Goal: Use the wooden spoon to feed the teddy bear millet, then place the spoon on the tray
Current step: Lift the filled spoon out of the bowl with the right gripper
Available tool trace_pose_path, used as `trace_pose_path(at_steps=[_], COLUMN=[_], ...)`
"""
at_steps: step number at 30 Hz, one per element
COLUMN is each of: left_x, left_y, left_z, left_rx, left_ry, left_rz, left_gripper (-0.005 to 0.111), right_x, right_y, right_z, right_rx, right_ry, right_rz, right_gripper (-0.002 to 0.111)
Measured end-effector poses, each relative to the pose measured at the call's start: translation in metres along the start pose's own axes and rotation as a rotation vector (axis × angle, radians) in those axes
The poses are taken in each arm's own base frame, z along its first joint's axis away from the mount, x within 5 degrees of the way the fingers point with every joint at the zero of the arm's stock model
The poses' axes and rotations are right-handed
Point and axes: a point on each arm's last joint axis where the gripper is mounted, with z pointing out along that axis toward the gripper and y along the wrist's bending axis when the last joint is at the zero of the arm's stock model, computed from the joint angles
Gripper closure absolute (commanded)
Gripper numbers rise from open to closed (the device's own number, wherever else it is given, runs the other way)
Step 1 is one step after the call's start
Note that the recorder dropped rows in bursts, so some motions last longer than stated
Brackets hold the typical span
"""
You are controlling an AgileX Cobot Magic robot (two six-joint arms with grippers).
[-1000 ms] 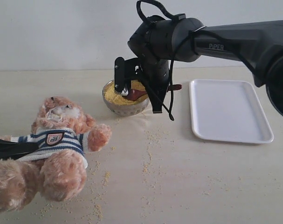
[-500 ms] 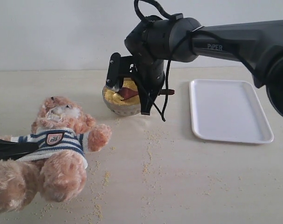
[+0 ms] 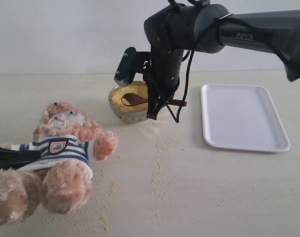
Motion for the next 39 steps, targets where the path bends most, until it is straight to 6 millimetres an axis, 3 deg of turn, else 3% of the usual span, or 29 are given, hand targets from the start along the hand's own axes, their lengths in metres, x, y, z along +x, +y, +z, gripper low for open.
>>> trace_pose_path(at_steps=[6, 17, 39], left_x=[0.0, 0.0, 0.0], left_y=[0.0, 0.0, 0.0], left_z=[0.0, 0.0, 0.0], left_rx=[0.0, 0.0, 0.0], left_ry=[0.0, 0.0, 0.0], left_rz=[0.0, 0.0, 0.002], left_gripper=[0.102, 0.102, 0.102], right_x=[0.01, 0.01, 0.011], right_y=[-0.011, -0.008, -0.003], right_z=[-0.01, -0.03, -0.033], right_rx=[-0.071, -0.14, -0.202], right_ry=[-0.038, -0.067, -0.064], right_rz=[0.074, 0.108, 0.134], right_gripper=[0.109, 0.109, 0.109])
